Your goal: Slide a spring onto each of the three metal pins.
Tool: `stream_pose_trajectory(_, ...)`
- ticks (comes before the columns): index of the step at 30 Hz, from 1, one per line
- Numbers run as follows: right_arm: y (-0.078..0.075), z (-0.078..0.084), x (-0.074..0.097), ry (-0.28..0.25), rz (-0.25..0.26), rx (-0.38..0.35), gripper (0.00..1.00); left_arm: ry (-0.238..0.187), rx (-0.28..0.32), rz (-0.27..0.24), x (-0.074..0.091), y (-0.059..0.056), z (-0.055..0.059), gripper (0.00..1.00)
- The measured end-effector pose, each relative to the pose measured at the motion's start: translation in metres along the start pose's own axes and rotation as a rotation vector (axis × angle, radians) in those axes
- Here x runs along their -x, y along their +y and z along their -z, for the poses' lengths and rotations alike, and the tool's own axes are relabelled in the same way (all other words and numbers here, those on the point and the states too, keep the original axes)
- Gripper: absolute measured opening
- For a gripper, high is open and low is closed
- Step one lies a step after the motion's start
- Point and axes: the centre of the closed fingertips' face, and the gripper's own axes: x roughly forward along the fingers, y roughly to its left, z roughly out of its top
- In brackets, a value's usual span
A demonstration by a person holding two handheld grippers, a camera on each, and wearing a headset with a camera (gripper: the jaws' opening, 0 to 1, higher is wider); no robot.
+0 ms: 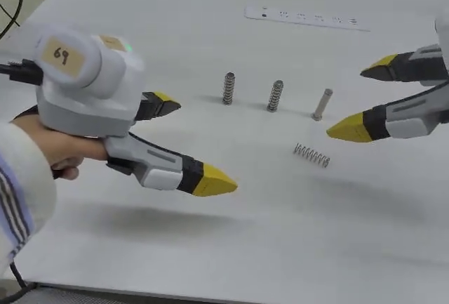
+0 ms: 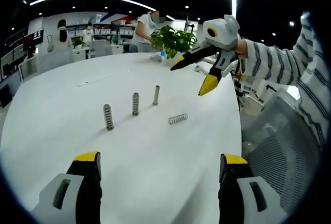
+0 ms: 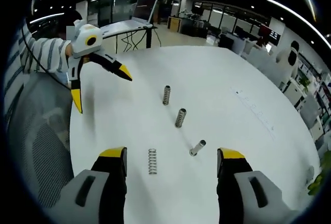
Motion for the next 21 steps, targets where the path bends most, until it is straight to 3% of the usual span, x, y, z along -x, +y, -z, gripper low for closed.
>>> stream_pose_trajectory(5, 0.006, 0.008, 0.003, -0.052, 0.000, -0.094, 0.78, -0.013, 0.023, -0.007, 0.001, 0.003, 0.000, 0.94)
stream_pose_trajectory(10, 0.008, 0.021, 0.004, -0.060, 0.015, -0.139, 0.79, -0.018, 0.029, -0.015, 0.002, 0.004, -0.001, 0.94)
stream_pose_trajectory(12, 0.005, 0.023, 0.007, -0.083, 0.039, -0.164, 0.80, -0.020, 0.028, -0.015, 0.003, 0.004, -0.001, 0.94)
stream_pose_trajectory(21, 0.009, 0.034, 0.013, -0.154, 0.062, -0.236, 0.92, -0.021, 0.035, -0.019, 0.005, 0.004, -0.002, 0.94)
